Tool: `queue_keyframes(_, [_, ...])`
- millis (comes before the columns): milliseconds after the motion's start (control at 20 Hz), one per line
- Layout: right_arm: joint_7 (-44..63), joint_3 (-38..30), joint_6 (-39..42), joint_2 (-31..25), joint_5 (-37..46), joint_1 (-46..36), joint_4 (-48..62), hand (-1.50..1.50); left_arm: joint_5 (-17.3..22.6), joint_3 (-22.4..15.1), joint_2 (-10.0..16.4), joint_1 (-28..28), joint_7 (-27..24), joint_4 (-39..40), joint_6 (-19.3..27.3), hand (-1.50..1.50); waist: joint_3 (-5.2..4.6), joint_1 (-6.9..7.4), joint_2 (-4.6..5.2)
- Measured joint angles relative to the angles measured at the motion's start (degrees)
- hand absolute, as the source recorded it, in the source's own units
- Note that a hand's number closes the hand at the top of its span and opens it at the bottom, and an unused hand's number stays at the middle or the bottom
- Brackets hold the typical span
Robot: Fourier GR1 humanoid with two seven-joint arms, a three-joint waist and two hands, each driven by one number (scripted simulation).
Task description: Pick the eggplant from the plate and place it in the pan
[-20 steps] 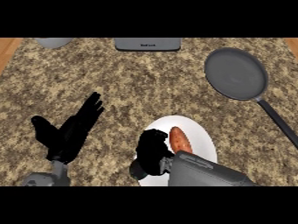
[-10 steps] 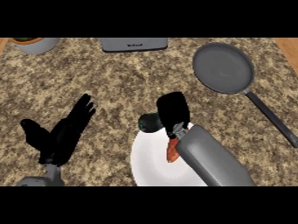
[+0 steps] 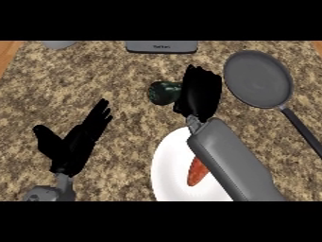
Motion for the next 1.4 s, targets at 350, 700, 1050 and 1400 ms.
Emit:
queue_keyframes(350, [0.69,-2.63,-17.27,-0.07,-1.53,-0.41,0.00,1.50,0.23,0.37,0.05,-1.45,0.56,0.87,-0.53,0.00,-0.05,0.59,0.23])
queue_keyframes(700, [-3.81,-9.55,-29.14,-0.73,-2.59,-1.09,9.95,1.50,-0.36,0.89,0.03,-0.89,0.15,0.70,-0.63,0.00,-0.08,-0.08,0.12])
queue_keyframes(1050, [-10.74,-16.50,-37.35,-4.58,-1.88,-3.76,24.04,1.50,-1.31,0.53,-1.16,-0.53,-0.95,1.50,-0.67,0.00,-0.08,-0.19,0.20])
queue_keyframes(1400, [-15.41,-24.08,-47.28,-11.39,-1.16,-7.01,36.06,1.50,-1.39,0.38,-1.05,0.14,-1.22,0.98,-1.53,0.00,-0.03,0.87,0.71])
